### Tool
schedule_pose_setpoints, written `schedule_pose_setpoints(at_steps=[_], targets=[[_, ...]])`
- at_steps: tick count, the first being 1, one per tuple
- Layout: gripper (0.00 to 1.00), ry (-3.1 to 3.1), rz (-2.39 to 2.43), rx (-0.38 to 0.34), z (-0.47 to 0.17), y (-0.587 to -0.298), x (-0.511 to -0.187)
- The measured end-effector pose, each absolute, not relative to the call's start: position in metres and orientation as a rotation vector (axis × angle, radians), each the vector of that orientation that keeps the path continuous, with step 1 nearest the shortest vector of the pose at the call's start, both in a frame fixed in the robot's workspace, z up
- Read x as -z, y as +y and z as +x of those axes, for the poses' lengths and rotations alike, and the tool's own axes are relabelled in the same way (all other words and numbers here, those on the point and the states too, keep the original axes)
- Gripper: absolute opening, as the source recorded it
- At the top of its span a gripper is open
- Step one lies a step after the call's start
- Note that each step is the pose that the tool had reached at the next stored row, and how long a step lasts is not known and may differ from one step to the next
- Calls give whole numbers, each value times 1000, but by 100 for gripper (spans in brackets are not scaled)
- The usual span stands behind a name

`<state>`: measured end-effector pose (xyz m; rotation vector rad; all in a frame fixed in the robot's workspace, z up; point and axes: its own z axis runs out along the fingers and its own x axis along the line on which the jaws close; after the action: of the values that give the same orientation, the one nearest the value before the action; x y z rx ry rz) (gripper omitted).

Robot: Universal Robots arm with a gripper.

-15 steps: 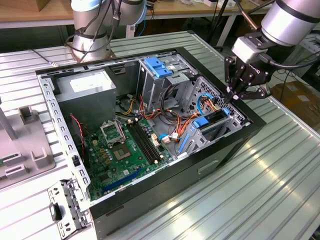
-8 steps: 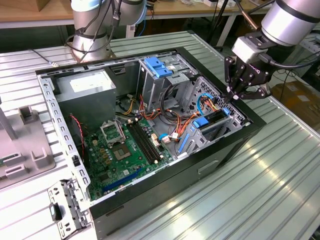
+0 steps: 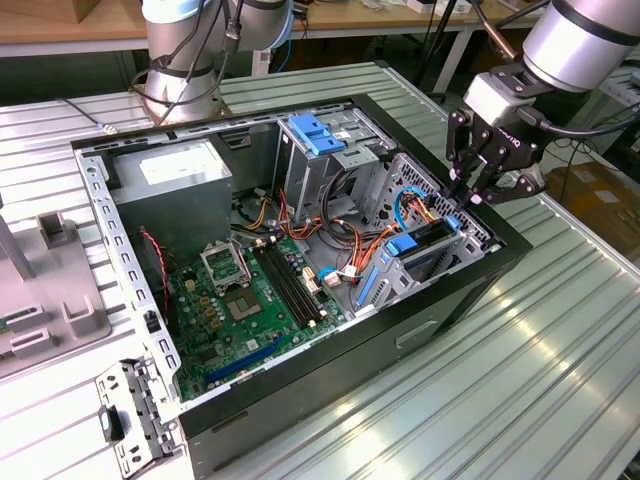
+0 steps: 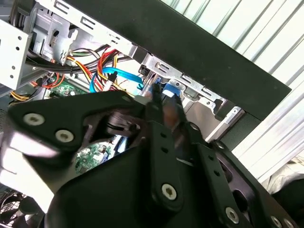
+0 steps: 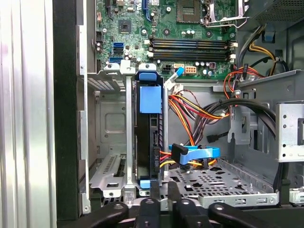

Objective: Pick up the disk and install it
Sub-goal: 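Insert the second disk wire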

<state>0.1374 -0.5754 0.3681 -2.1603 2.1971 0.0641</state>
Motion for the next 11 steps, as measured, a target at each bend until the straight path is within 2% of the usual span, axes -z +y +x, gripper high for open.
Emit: schedule_pose_setpoints(at_steps=[3,11], targets=[[42,2197,-2160,-64,137,-575,-368],[42,2197,-2160,-65,135,-575,-375]])
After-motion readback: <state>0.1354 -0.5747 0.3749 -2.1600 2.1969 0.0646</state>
